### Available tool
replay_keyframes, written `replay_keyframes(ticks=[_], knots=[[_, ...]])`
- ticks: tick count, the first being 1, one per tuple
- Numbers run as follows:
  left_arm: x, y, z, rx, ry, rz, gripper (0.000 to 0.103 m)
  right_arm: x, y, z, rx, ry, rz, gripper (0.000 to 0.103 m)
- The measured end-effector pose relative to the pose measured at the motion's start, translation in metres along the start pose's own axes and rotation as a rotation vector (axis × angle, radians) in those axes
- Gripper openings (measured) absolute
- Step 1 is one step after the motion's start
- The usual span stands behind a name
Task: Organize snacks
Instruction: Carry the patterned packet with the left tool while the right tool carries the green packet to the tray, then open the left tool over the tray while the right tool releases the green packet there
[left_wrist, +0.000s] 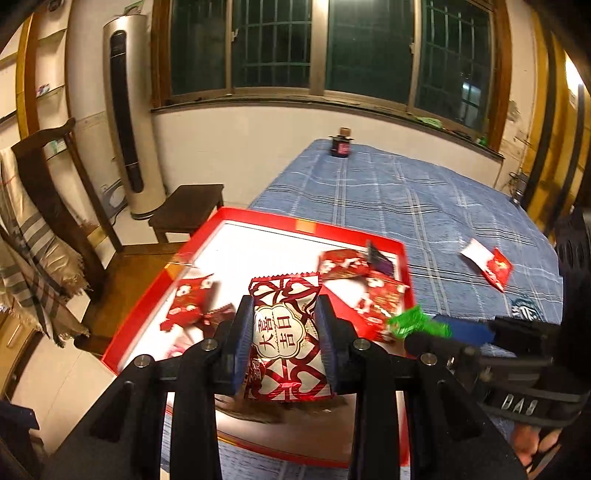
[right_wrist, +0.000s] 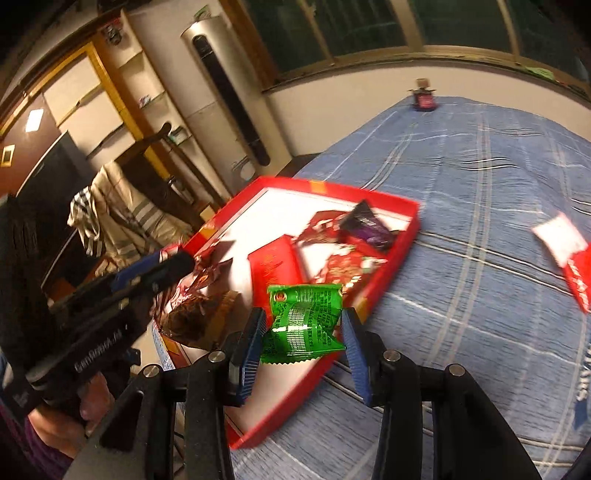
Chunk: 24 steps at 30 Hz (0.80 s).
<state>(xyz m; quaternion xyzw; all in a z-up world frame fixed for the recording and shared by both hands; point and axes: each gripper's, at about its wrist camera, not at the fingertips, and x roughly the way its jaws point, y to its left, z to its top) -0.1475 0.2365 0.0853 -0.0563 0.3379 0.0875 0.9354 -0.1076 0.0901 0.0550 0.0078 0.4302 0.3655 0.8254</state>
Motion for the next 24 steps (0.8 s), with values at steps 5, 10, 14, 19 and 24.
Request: replay_keyframes(ticks=[5, 10, 14, 19, 24], knots=[[0.011, 0.010, -0.003, -0.014, 0.014, 0.016, 0.031, 0.014, 0.013, -0.004, -0.037, 0.017, 0.005, 0.044], [0.015, 0.018, -0.004, -0.025, 0.028, 0.024, 0.031, 0.020, 0.018, -0.006, -0.050, 0.029, 0.013, 0.044], [0.018, 0.019, -0.004, -0.029, 0.041, 0.032, 0.031, 0.019, 0.015, -0.006, -0.033, 0.027, 0.020, 0.044], [0.022, 0.017, -0.004, -0.028, 0.063, 0.047, 0.033, 0.012, 0.008, -0.004, -0.014, 0.005, 0.014, 0.044], [0.020, 0.011, -0.002, -0.019, 0.061, 0.054, 0.043, 0.002, -0.010, -0.001, 0.016, -0.018, -0.011, 0.044]])
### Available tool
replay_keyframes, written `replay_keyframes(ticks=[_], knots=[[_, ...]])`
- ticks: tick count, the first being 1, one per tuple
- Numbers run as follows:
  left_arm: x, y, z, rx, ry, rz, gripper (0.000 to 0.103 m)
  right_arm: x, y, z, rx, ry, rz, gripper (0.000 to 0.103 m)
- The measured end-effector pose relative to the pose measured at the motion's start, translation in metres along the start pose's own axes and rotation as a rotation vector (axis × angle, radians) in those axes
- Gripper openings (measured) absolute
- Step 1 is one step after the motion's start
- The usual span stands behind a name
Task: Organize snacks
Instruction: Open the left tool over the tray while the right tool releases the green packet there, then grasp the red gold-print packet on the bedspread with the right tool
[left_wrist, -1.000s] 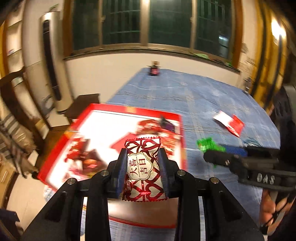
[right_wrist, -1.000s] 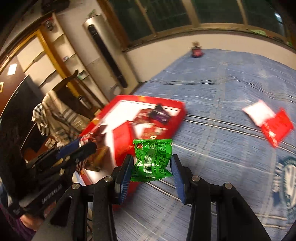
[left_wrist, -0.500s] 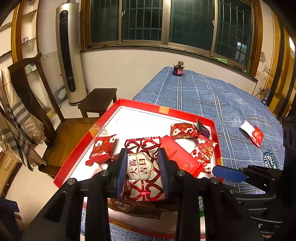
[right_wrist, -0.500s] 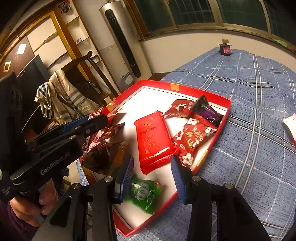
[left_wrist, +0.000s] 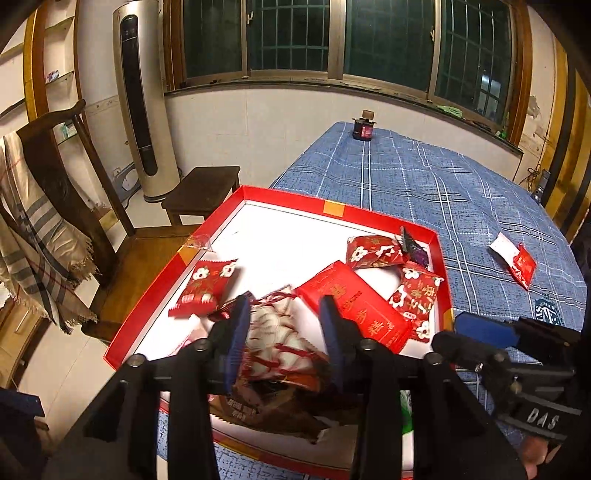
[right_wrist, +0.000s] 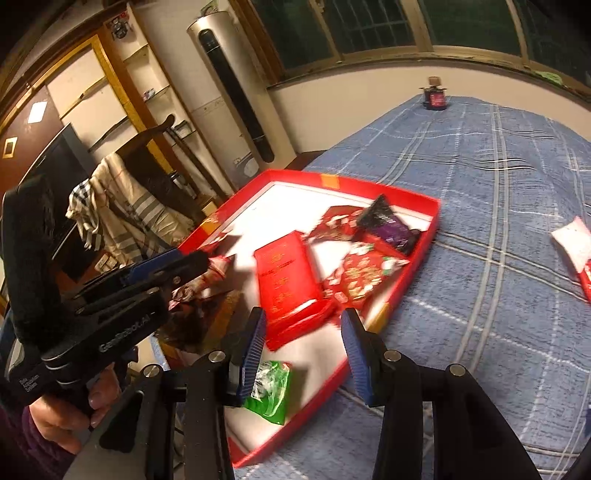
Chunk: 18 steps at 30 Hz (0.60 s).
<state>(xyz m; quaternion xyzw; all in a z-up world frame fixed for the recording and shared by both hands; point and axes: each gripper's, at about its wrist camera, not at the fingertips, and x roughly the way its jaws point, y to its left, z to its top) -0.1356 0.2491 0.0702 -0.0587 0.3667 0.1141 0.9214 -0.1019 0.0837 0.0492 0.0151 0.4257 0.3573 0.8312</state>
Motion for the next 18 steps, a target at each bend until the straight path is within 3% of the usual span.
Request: replay_keyframes(ticks=[1, 7, 9, 13, 15, 18], knots=[[-0.002, -0.002, 0.001, 0.001, -0.006, 0.003, 0.047, -0.003, -0.008, 0.001, 0.014, -0.008, -0.009, 0.044], [-0.006, -0.024, 0.007, 0.045, -0.018, -0.015, 0.047, -0.020, -0.058, 0.007, 0.116, -0.033, -0.125, 0.044], [-0.008, -0.033, 0.008, 0.063, -0.027, -0.024, 0.047, -0.030, -0.081, 0.011, 0.149, -0.050, -0.214, 0.044], [-0.011, -0.051, 0.008, 0.099, -0.031, -0.056, 0.047, -0.055, -0.147, 0.023, 0.296, -0.065, -0.476, 0.049], [-0.012, -0.058, 0.007, 0.114, -0.030, -0.069, 0.047, -0.063, -0.182, 0.025, 0.401, -0.055, -0.567, 0.050], [-0.014, -0.067, 0.004, 0.137, -0.028, -0.084, 0.048, -0.069, -0.230, 0.027, 0.559, -0.039, -0.635, 0.050]])
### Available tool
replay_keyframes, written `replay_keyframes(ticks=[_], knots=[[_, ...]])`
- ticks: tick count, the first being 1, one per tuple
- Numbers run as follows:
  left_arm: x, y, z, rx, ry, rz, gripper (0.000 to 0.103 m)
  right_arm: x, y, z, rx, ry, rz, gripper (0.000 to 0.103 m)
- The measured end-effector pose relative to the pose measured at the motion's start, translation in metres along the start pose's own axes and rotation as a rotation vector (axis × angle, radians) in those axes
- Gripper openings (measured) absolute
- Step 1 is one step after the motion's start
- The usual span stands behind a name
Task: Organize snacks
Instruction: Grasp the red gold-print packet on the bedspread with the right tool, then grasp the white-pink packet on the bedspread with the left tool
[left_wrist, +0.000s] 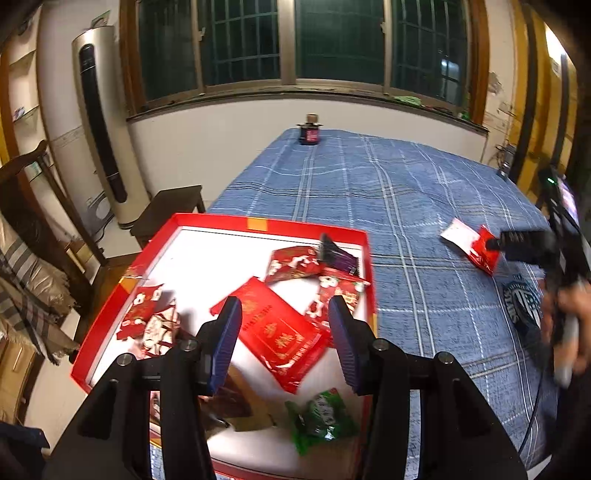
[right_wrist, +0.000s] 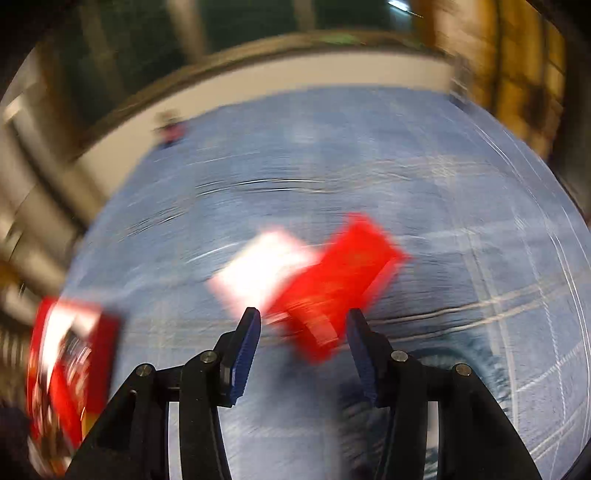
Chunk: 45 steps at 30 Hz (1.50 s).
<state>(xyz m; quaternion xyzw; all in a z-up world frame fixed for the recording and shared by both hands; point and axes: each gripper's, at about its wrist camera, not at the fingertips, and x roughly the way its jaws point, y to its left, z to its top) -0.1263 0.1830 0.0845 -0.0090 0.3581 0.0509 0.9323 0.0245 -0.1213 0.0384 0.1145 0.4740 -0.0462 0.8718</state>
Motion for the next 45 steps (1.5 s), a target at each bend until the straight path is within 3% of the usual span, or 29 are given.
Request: replay_keyframes(ticks=[6, 11, 13, 17, 24, 26, 27, 31, 37, 45], knots=[[-0.005, -0.010, -0.004, 0.023, 0.002, -0.014, 0.054, 0.031, -0.013, 0.028, 0.100, 0.002, -0.133, 0.053], [-0.009, -0.019, -0.005, 0.046, 0.007, -0.023, 0.054, 0.048, 0.008, 0.032, 0.055, 0.036, -0.189, 0.070], [-0.011, -0.022, -0.005, 0.051, 0.009, -0.028, 0.054, 0.049, 0.012, 0.026, 0.014, 0.020, -0.201, 0.069], [-0.012, -0.031, -0.002, 0.071, 0.013, -0.041, 0.054, 0.039, 0.000, 0.016, -0.041, 0.030, -0.126, 0.059], [-0.010, -0.076, 0.013, 0.158, 0.014, -0.104, 0.055, 0.008, -0.046, -0.013, -0.139, 0.059, 0.006, 0.058], [-0.006, -0.097, 0.019, 0.201, -0.005, -0.129, 0.072, 0.002, -0.062, -0.017, -0.151, 0.060, 0.042, 0.054], [-0.003, -0.106, 0.023, 0.218, -0.017, -0.133, 0.076, -0.002, -0.066, -0.020, -0.159, 0.056, 0.051, 0.054], [0.037, -0.152, 0.042, 0.287, -0.022, -0.185, 0.077, -0.005, -0.084, -0.025, -0.155, -0.008, 0.112, 0.054], [0.105, -0.204, 0.050, 0.406, 0.076, -0.217, 0.077, -0.004, -0.081, -0.026, -0.187, -0.024, 0.117, 0.056], [0.144, -0.232, 0.046, 0.490, 0.154, -0.242, 0.077, -0.004, -0.080, -0.024, -0.175, -0.003, 0.110, 0.057]])
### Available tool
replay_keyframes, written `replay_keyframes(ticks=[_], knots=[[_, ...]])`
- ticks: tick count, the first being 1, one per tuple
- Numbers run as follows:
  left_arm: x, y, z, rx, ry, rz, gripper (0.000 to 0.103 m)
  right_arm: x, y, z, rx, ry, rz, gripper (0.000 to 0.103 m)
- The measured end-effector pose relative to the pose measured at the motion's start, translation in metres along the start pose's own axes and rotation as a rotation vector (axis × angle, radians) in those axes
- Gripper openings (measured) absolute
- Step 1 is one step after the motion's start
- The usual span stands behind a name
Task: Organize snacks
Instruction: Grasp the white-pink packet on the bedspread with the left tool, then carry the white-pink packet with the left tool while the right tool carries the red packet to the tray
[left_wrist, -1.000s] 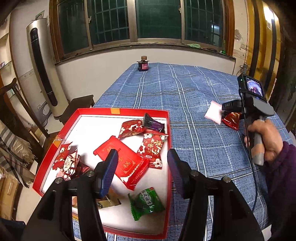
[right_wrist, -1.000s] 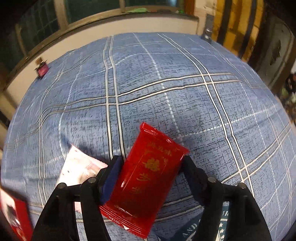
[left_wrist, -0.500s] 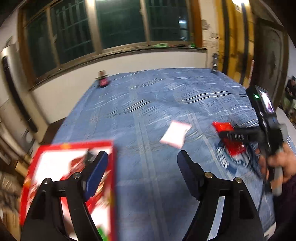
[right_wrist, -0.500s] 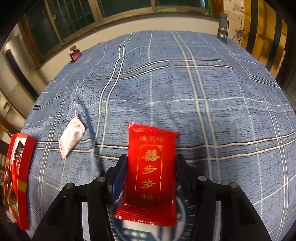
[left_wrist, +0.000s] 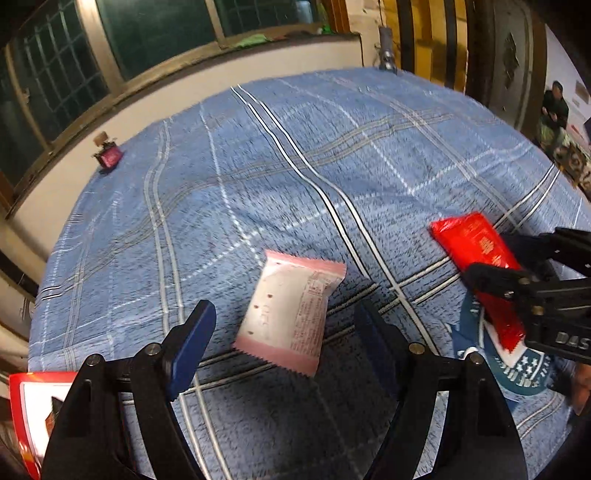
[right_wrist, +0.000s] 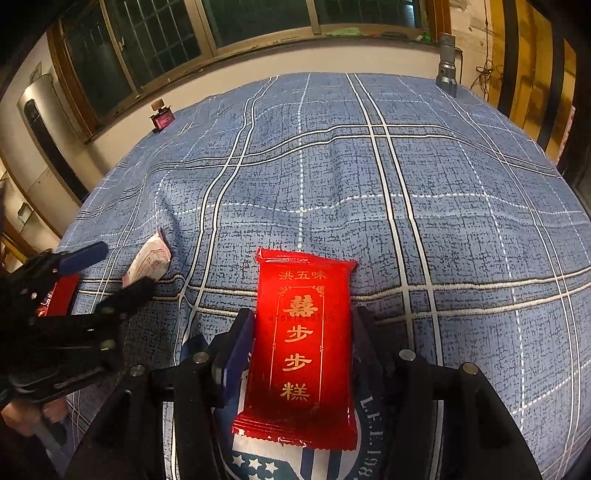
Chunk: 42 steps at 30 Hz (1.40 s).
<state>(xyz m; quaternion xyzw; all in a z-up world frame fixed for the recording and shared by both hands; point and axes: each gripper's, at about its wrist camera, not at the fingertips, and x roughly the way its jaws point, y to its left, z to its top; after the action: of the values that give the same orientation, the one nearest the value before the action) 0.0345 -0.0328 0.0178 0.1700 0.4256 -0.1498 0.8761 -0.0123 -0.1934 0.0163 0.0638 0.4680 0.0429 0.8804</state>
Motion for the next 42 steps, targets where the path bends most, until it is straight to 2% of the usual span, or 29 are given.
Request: replay_keyframes(ticks=[4, 6, 7, 9, 10, 12, 14, 20, 23, 27, 31, 34, 40, 42], knots=[[0.008, 0.000, 0.000, 0.006, 0.001, -0.036, 0.076, 0.000, 0.003, -0.001, -0.011, 0.012, -0.009, 0.061], [0.009, 0.005, 0.001, -0.034, 0.006, -0.089, 0.062, 0.001, 0.008, -0.003, -0.032, 0.019, -0.020, 0.066], [0.011, 0.007, 0.002, -0.060, 0.006, -0.122, 0.051, 0.001, 0.010, -0.003, -0.046, 0.021, -0.030, 0.069], [0.008, 0.004, 0.001, -0.061, -0.004, -0.120, 0.047, 0.003, 0.017, -0.006, -0.092, 0.020, -0.073, 0.069], [0.007, 0.002, 0.000, -0.055, -0.011, -0.120, 0.041, 0.004, 0.022, -0.009, -0.122, 0.018, -0.105, 0.069], [0.003, -0.004, -0.002, -0.046, -0.018, -0.120, 0.040, 0.004, 0.025, -0.010, -0.132, 0.008, -0.110, 0.066], [-0.001, -0.009, -0.006, -0.042, -0.020, -0.121, 0.039, 0.002, 0.024, -0.009, -0.127, 0.000, -0.118, 0.052], [-0.021, -0.019, -0.024, -0.089, -0.005, -0.123, 0.039, 0.000, 0.019, -0.008, -0.116, -0.005, -0.096, 0.051], [-0.037, -0.022, -0.038, -0.113, 0.002, -0.125, 0.038, -0.002, 0.008, -0.003, -0.056, -0.002, -0.027, 0.051], [-0.057, -0.024, -0.059, -0.155, 0.010, -0.117, 0.038, -0.004, -0.009, 0.000, 0.039, 0.023, 0.142, 0.050], [-0.084, -0.022, -0.077, -0.147, -0.032, -0.077, 0.038, -0.005, -0.011, -0.003, 0.098, 0.062, 0.255, 0.050], [-0.099, -0.016, -0.090, -0.170, -0.047, -0.095, 0.038, -0.011, -0.006, -0.012, 0.126, 0.095, 0.344, 0.050], [-0.129, -0.006, -0.118, -0.218, -0.085, -0.067, 0.038, -0.034, 0.021, -0.033, 0.108, 0.122, 0.442, 0.050], [-0.137, -0.002, -0.128, -0.233, -0.090, -0.032, 0.038, -0.041, 0.034, -0.038, 0.093, 0.128, 0.464, 0.050]])
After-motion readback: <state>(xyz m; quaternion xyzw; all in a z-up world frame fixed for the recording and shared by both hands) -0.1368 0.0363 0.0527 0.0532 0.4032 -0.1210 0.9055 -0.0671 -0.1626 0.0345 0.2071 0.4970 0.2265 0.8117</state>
